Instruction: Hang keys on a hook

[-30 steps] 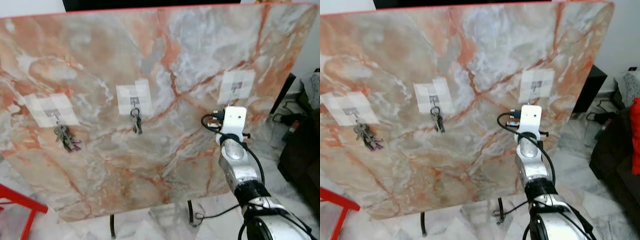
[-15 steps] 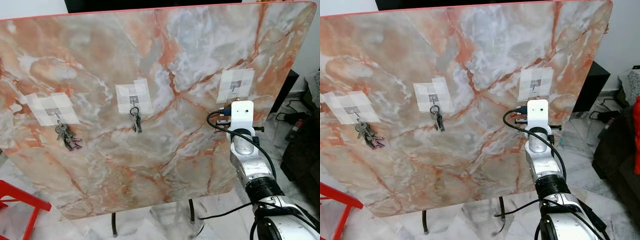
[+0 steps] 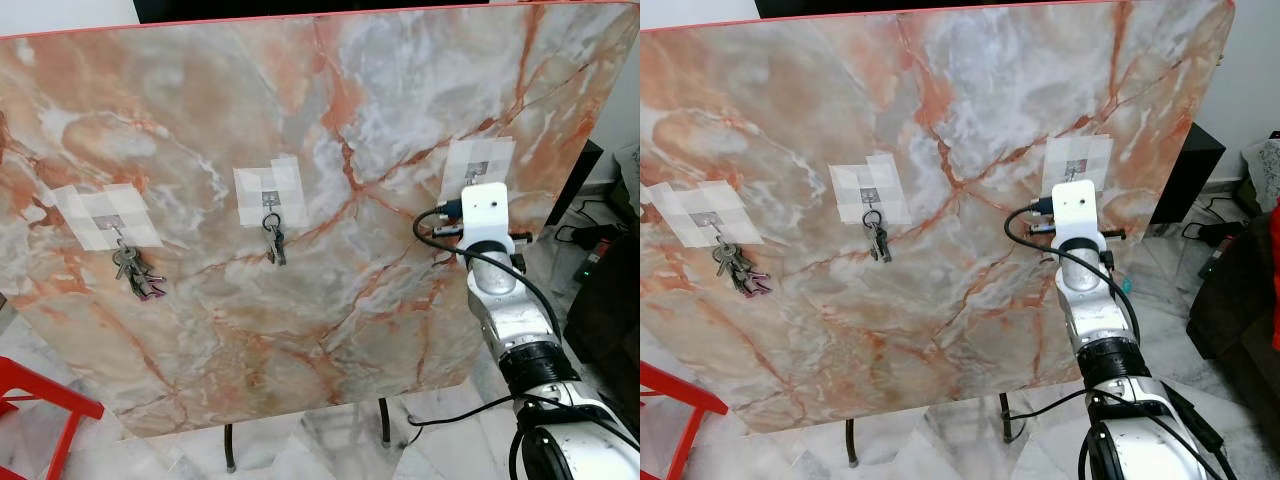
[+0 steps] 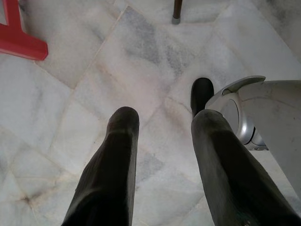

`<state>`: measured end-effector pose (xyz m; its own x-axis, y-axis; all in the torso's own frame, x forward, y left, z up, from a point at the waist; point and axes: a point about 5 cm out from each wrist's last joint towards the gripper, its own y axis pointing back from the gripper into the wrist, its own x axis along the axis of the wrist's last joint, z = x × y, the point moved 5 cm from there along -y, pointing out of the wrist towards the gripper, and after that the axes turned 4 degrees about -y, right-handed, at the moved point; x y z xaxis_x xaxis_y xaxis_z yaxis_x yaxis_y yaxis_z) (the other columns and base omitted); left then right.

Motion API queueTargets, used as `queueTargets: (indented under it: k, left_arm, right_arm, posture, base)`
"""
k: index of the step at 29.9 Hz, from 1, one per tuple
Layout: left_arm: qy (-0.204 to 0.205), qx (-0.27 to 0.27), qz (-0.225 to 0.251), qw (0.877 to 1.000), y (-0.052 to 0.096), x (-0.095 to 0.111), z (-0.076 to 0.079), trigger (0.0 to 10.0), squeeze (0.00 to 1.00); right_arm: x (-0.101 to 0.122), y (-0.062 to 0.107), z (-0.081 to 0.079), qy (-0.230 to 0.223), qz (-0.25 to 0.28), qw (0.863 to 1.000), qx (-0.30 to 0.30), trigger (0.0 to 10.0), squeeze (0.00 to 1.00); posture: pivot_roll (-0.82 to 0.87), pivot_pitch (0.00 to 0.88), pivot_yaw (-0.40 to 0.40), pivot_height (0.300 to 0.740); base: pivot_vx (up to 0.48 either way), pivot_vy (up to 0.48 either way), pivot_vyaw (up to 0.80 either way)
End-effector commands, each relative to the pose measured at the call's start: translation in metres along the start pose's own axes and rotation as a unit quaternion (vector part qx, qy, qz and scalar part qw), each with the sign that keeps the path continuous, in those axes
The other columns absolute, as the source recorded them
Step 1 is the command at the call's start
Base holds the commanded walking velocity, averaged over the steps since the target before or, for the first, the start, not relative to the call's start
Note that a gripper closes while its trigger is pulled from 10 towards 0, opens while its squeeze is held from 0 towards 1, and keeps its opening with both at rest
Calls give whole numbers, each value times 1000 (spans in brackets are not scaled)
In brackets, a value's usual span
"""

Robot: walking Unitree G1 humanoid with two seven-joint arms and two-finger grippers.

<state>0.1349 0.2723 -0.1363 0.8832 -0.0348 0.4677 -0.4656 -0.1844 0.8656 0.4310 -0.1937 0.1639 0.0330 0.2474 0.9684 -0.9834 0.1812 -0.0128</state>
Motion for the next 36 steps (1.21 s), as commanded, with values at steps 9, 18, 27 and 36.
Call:
queueTargets:
  k: [9,18,27,36]
  left_arm:
    - [-4,-2,-3,1000,0,-1,-3,10000,0]
    - [-8,-6,-2,1000,0,0,-2,10000,0]
    - [-10,-8,-1,1000,0,0,-2,10000,0]
    - [-13,-10,-1,1000,0,1,-2,10000,0]
  right_arm:
    - [6,-2,5,10,-5,1000,-1,10000,0]
    - [-4,1,-4,13,-23,999,20,10000,0]
    - [0,1,6,12,-17,1000,1,10000,0]
    - [1,2,14,9,-17,1000,-20,10000,0]
  posture:
    - [132,0,22,740]
    - [131,0,24,740]
    - [129,0,27,740]
    - [130,0,30,740]
  base:
    - [0,0,0]
    - [0,0,0]
    - [0,0,0]
    - [0,0,0]
